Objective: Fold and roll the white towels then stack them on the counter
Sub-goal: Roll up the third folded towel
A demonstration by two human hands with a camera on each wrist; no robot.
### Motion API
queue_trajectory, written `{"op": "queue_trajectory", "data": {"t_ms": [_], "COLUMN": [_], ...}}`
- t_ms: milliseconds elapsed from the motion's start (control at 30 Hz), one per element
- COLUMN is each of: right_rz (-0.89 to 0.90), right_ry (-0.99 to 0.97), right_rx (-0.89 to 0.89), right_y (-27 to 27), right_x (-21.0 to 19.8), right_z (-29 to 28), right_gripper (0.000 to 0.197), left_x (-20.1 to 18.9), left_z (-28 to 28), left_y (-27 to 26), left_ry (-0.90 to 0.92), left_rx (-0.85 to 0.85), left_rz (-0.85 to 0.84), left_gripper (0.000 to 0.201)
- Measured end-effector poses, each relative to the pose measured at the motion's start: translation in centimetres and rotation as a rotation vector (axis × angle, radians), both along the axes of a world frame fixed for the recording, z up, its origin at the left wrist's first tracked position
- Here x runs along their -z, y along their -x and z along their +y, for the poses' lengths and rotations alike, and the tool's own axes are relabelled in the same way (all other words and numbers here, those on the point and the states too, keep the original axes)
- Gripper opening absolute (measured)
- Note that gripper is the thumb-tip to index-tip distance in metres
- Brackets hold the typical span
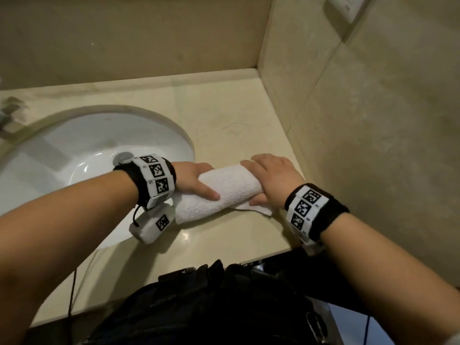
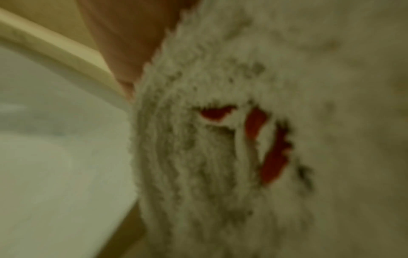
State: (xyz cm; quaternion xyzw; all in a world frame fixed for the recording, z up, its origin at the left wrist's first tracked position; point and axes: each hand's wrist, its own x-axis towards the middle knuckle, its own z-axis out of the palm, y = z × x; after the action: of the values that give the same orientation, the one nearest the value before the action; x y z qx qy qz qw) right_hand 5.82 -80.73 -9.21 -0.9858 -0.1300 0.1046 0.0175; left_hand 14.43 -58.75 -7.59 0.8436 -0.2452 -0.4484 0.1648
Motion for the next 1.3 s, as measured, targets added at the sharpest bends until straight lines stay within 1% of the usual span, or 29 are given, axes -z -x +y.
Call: {"op": "queue_trajectory", "data": {"t_ms": [33, 133, 167, 200, 267, 333, 367, 433, 500, 533, 600, 633, 667, 700, 767, 800, 833, 933, 1000, 1067, 1133, 1233, 1300], "right_rz": [0.006, 0.104, 0.158, 0.211, 0.261, 0.196, 0.15, 0.091, 0.081, 0.082, 0.095, 0.108, 0.124, 0.142, 0.183, 0.207, 0.228, 0.244, 0.235, 0.244, 0.248, 0.247, 0.257], "right_ry": [-0.024, -0.099, -0.109, -0.113, -0.098, -0.058, -0.033, -0.013, -0.042, -0.059, -0.089, -0.102, -0.108, -0.105, -0.087, -0.077, -0.066, -0.061, -0.087, -0.107, -0.122, -0.173, -0.211], "right_rx": [0.009, 0.012, 0.013, 0.019, 0.042, 0.044, 0.037, 0.021, 0.003, -0.005, 0.006, 0.028, 0.052, 0.07, 0.092, 0.103, 0.117, 0.22, 0.328, 0.4, 0.431, 0.441, 0.418], "right_y": [-0.3, -2.3, -3.0, -3.5, -4.0, -3.9, -3.7, -3.2, -3.2, -3.3, -3.6, -4.0, -4.4, -4.9, -5.8, -6.1, -6.3, -6.1, -5.4, -4.9, -4.4, -3.4, -2.7], "right_x": [0.2, -0.2, -0.5, -0.7, -0.9, -1.0, -0.9, -0.7, -0.5, -0.4, -0.2, -0.1, -0.1, 0.0, 0.1, 0.1, 0.1, 0.1, 0.2, 0.1, -0.1, -0.4, -0.6], "right_z": [0.0, -0.1, -0.2, -0.3, -0.5, -0.5, -0.3, -0.1, -0.1, -0.3, -0.5, -0.6, -0.6, -0.5, -0.3, -0.2, -0.1, -0.1, -0.2, 0.0, 0.5, 1.3, 1.9], "right_gripper": [0.088, 0.082, 0.081, 0.083, 0.089, 0.091, 0.092, 0.094, 0.09, 0.085, 0.075, 0.069, 0.063, 0.059, 0.058, 0.06, 0.062, 0.074, 0.077, 0.07, 0.062, 0.058, 0.057], "left_x": [-0.2, -0.5, -0.6, -0.4, 0.3, 0.8, 0.6, 0.1, -0.2, -0.2, -0.2, -0.2, -0.2, -0.2, 0.2, 0.5, 0.8, 1.4, 1.4, 1.3, 1.2, 1.0, 0.7], "left_z": [0.1, 1.4, 1.6, 1.7, 1.4, 0.9, 0.9, 1.0, 1.3, 1.4, 1.3, 1.3, 1.5, 1.7, 2.4, 2.5, 2.6, 2.1, 1.6, 1.1, 1.0, 1.5, 2.5], "left_y": [0.2, 0.8, 1.3, 1.9, 2.9, 2.4, 1.6, -0.2, -1.2, -1.6, -2.1, -2.2, -2.2, -2.1, -1.4, -0.8, -0.1, 0.6, 0.5, 0.7, 1.2, 2.0, 2.8], "left_ry": [-0.005, -0.051, -0.08, -0.122, -0.196, -0.186, -0.142, -0.048, -0.046, -0.057, -0.062, -0.051, -0.036, -0.032, -0.081, -0.122, -0.146, -0.157, -0.155, -0.167, -0.173, -0.166, -0.161], "left_rx": [0.026, 0.211, 0.287, 0.351, 0.393, 0.332, 0.286, 0.198, 0.137, 0.118, 0.109, 0.117, 0.134, 0.16, 0.238, 0.277, 0.299, 0.266, 0.232, 0.212, 0.187, 0.149, 0.127], "left_rz": [-0.106, -0.64, -0.769, -0.832, -0.825, -0.744, -0.663, -0.439, -0.254, -0.203, -0.175, -0.206, -0.287, -0.418, -0.703, -0.786, -0.83, -0.866, -0.877, -0.884, -0.889, -0.885, -0.856], "left_gripper": [0.073, 0.09, 0.096, 0.1, 0.102, 0.096, 0.093, 0.091, 0.093, 0.093, 0.091, 0.088, 0.085, 0.083, 0.093, 0.098, 0.099, 0.086, 0.079, 0.074, 0.071, 0.068, 0.07]}}
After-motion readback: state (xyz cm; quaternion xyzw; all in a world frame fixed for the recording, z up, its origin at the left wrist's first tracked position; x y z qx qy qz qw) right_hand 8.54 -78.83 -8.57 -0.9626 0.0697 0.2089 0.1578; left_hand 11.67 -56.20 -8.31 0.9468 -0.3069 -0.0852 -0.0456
